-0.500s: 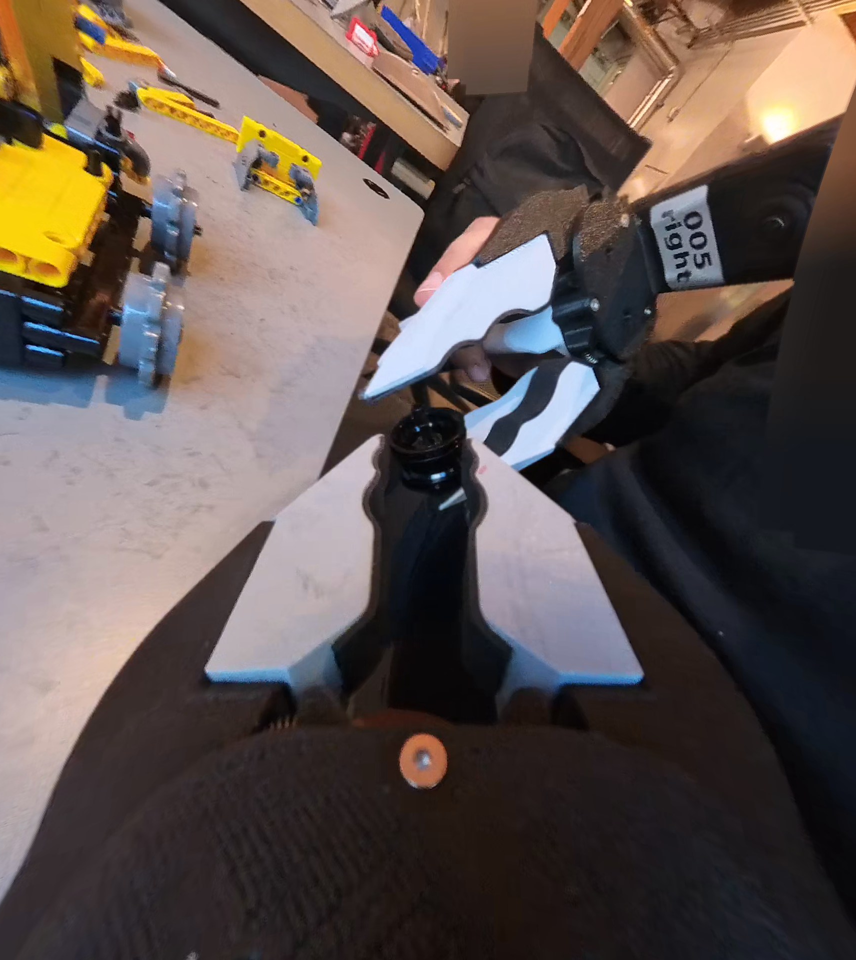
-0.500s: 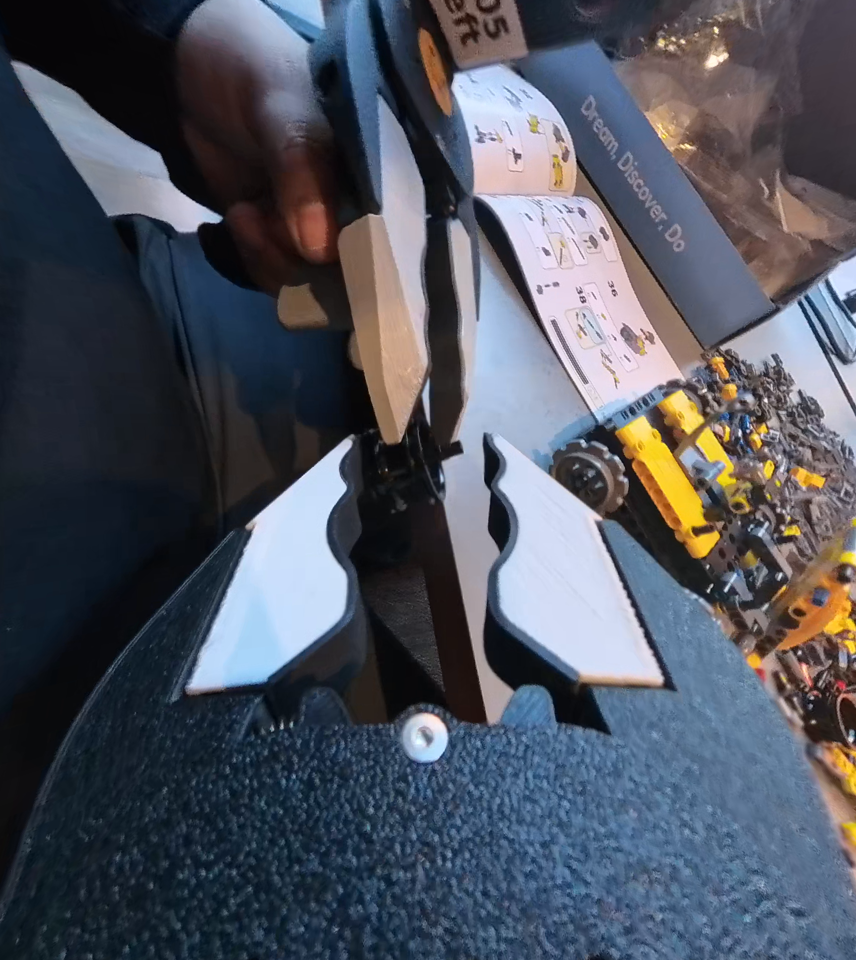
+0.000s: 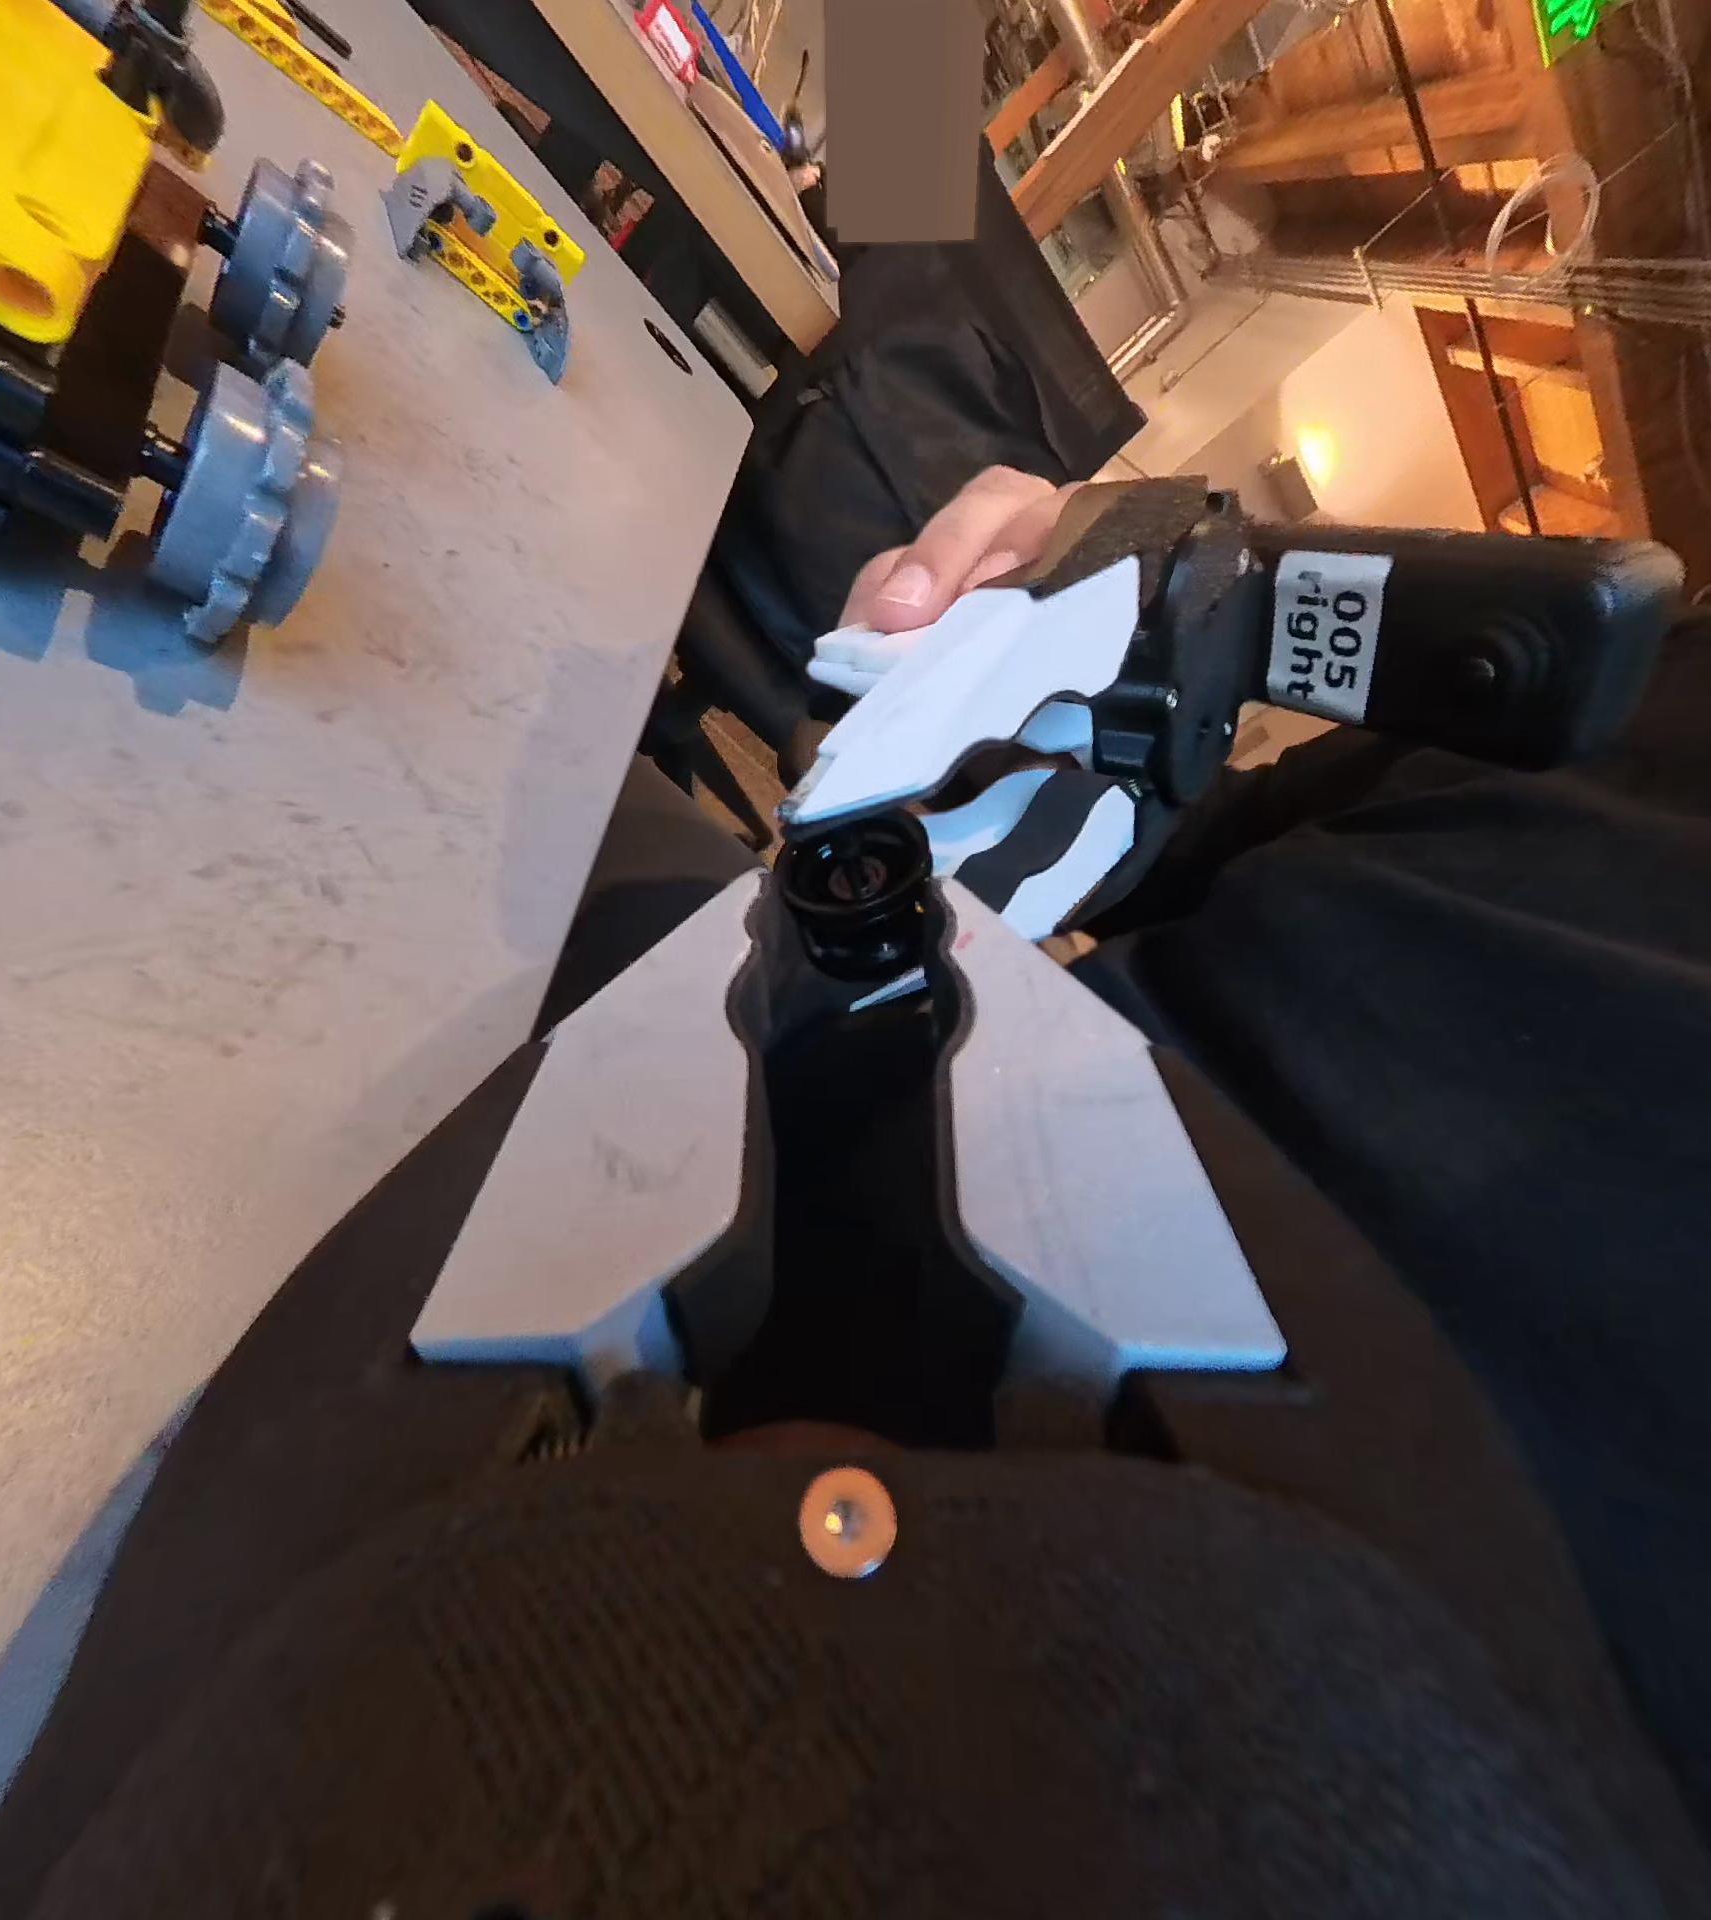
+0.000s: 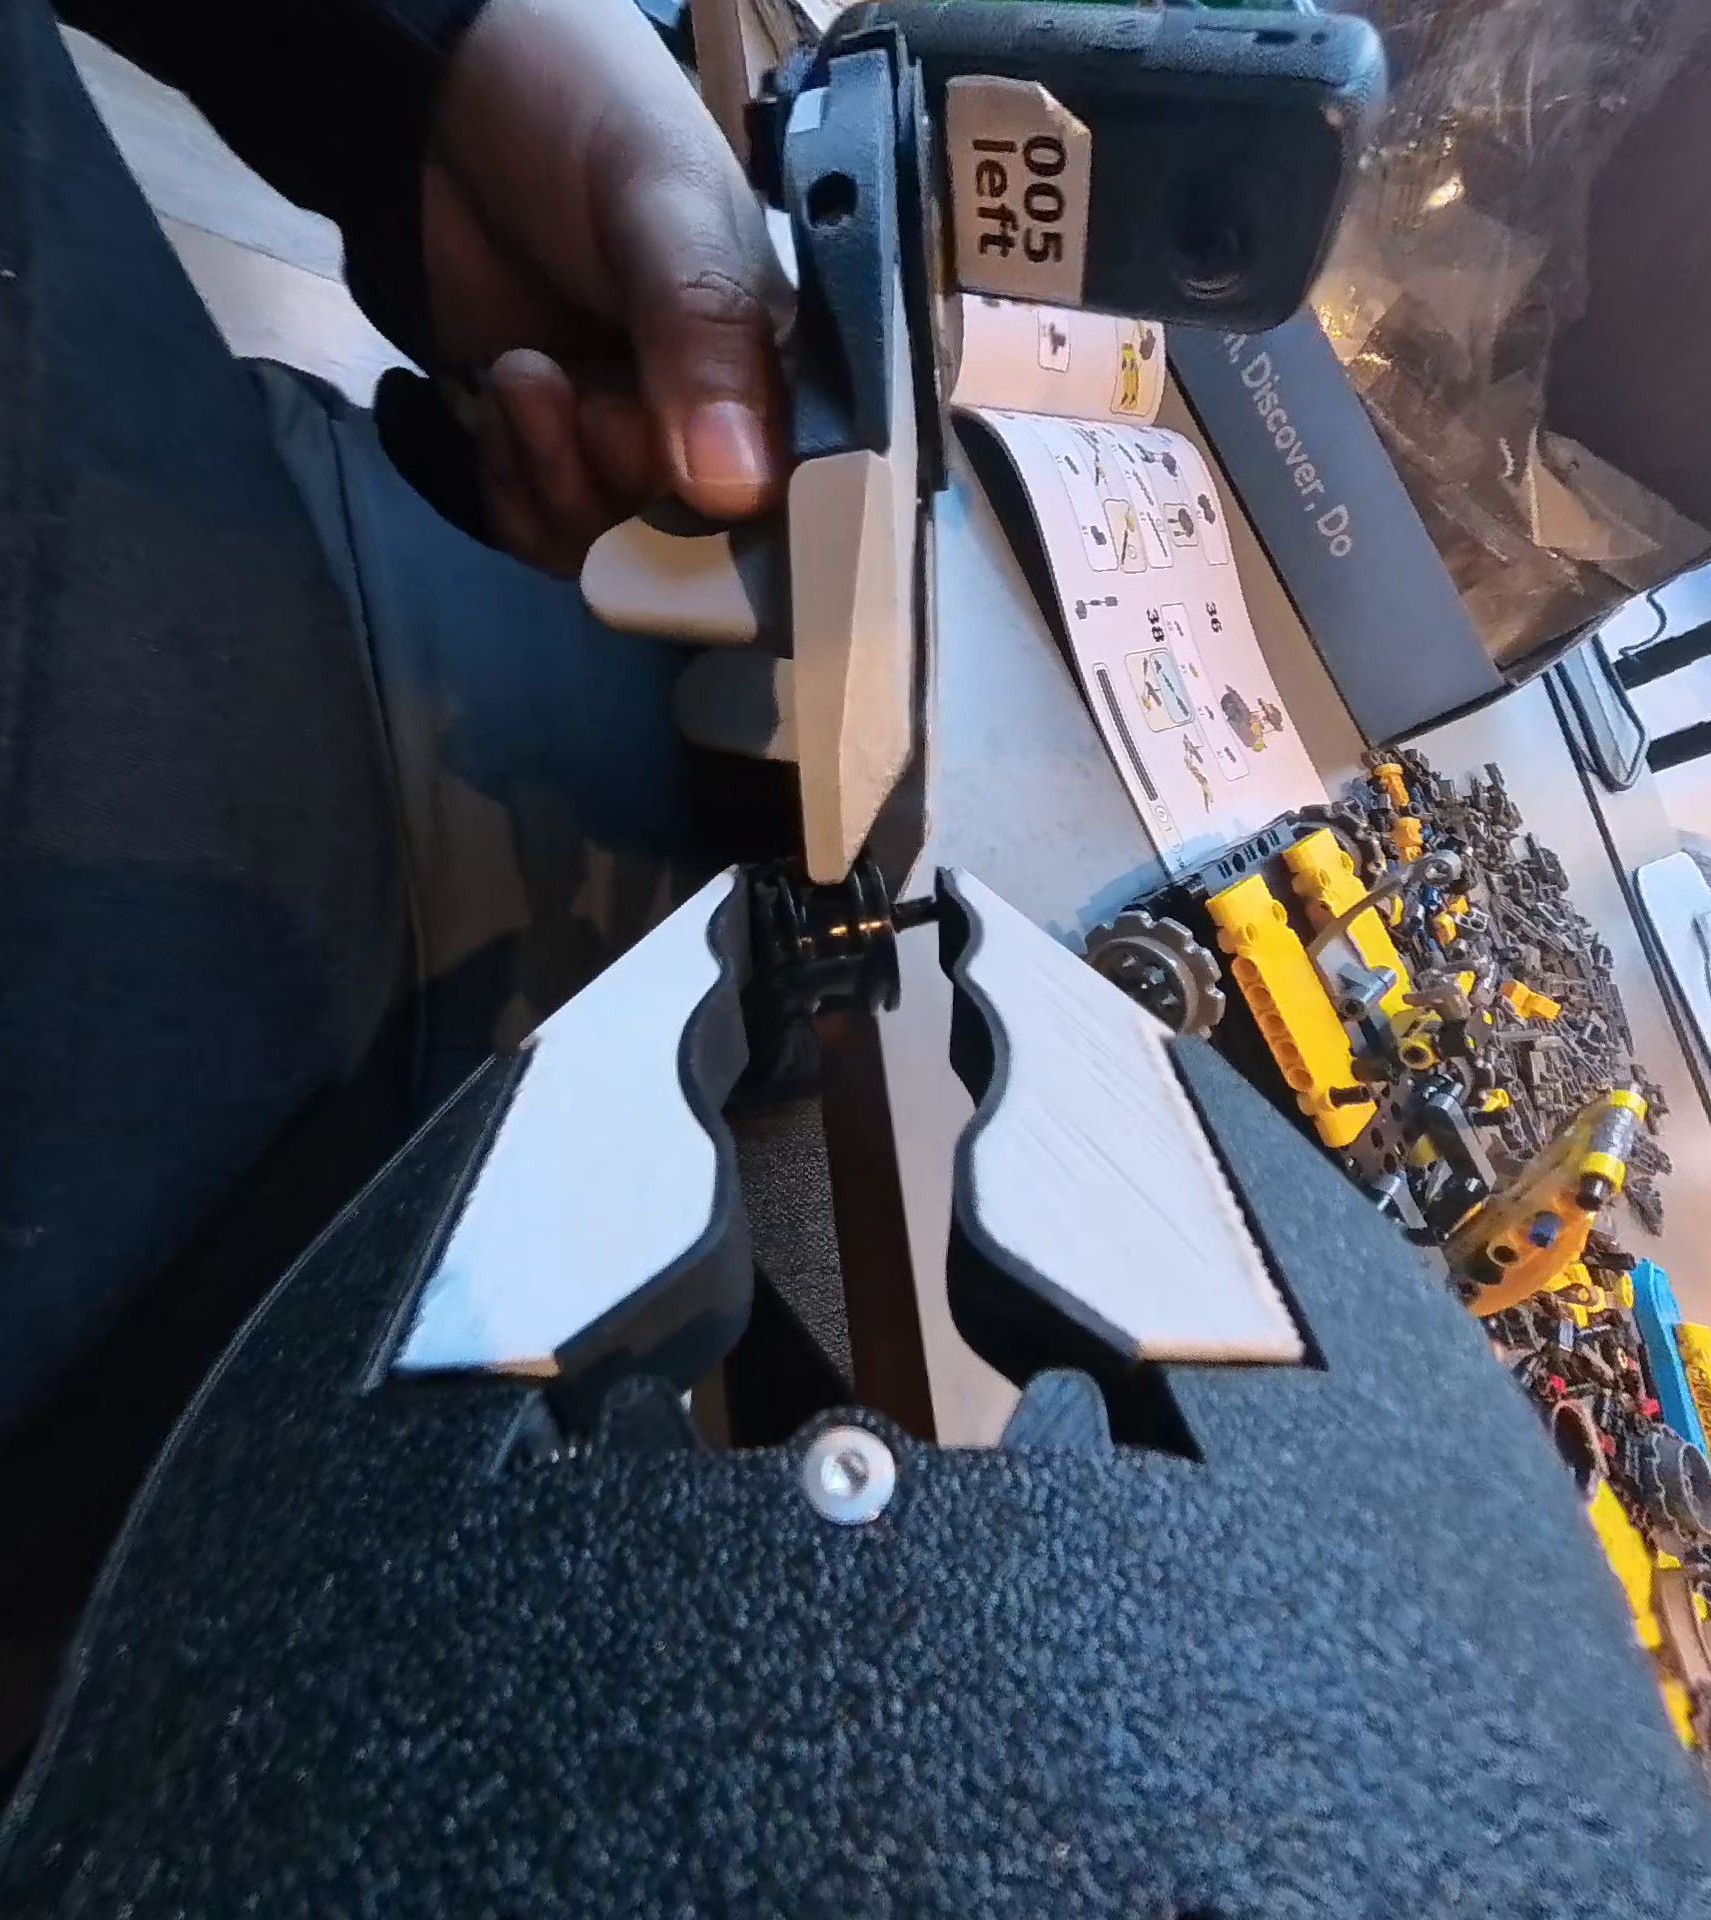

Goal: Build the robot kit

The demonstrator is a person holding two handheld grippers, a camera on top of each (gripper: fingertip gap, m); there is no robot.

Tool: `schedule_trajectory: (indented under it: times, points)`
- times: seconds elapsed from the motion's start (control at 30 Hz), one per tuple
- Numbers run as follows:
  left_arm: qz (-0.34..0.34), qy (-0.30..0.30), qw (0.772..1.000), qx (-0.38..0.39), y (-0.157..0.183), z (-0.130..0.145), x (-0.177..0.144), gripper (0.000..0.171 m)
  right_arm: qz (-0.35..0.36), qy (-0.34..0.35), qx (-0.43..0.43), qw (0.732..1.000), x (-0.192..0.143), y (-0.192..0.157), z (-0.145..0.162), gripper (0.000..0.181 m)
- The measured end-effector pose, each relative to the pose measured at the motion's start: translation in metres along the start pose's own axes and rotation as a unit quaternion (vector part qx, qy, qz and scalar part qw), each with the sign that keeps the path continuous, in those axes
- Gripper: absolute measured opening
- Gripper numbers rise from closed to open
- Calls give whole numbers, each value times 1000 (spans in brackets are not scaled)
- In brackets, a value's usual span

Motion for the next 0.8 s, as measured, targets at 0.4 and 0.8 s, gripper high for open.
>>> schedule_trajectory:
  times: [0.4,0.8]
  points:
    - [24,-4,999,-42,-1,-4,-2,34,7,-13,-6,1000,2,4,-6,35]
    - [70,82,985,-135,7,-13,2,30,41,15,4,999,-3,19,-25,44]
Point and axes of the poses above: each gripper's, where its closed fingertips meet, x out along the fingers, z out of its underside, y = z × x across the jaws, the point moved 10 cm from there along -x, back along the fingers, and after that the axes turned 13 degrees about y, right-handed, at the moved point
